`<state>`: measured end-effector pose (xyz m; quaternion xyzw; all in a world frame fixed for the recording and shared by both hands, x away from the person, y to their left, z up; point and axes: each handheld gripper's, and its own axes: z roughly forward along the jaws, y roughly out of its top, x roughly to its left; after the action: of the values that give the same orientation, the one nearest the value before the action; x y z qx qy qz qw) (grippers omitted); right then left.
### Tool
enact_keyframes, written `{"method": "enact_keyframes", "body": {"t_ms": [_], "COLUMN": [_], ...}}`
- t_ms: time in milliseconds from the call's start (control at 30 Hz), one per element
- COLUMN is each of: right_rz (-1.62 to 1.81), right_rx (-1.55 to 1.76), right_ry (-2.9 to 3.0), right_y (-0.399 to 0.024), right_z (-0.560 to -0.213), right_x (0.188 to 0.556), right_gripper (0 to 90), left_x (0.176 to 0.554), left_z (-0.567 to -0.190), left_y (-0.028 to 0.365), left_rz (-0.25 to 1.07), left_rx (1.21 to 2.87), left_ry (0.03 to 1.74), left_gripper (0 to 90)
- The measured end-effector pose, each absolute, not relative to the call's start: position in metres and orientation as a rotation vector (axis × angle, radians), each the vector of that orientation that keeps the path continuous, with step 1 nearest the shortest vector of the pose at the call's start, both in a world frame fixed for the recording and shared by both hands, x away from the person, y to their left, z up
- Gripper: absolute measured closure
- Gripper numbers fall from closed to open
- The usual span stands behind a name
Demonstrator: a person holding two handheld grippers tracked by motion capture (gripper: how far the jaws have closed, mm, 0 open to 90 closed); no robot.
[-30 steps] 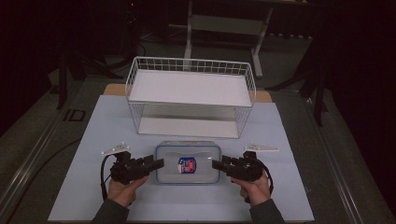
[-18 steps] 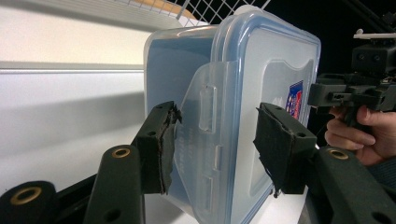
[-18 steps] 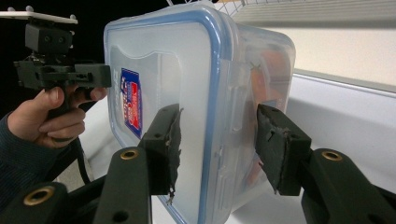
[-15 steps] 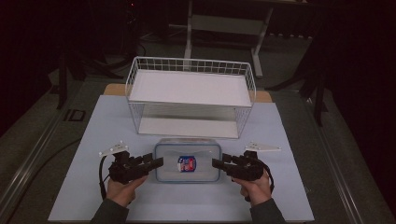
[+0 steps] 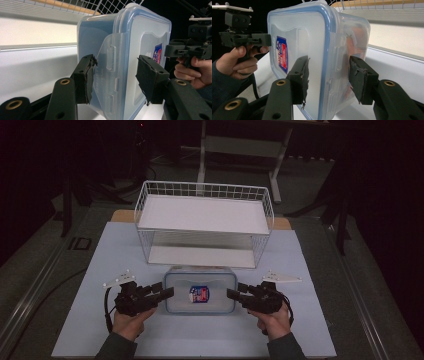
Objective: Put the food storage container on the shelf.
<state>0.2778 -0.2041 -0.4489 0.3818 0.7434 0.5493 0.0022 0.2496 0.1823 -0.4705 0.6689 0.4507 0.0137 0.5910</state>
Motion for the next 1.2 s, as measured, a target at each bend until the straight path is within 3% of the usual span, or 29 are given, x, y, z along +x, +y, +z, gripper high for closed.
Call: {"method": "enact_keyframes", "body": {"t_ms": [1200], "right_rz": [1.755], "right_rx": [1.069], "right_ry": [2.269], "right_y": [-0.203], "right_z": [-0.413], "right_x": [0.285], "right_gripper": [51.5], "left_x": [0.258], "left_z": [-0.432], "left_y": [0.184], "left_rz": [0.106], "left_rx": [1.544], "left_ry": [0.979], "left_gripper": [48.7]}}
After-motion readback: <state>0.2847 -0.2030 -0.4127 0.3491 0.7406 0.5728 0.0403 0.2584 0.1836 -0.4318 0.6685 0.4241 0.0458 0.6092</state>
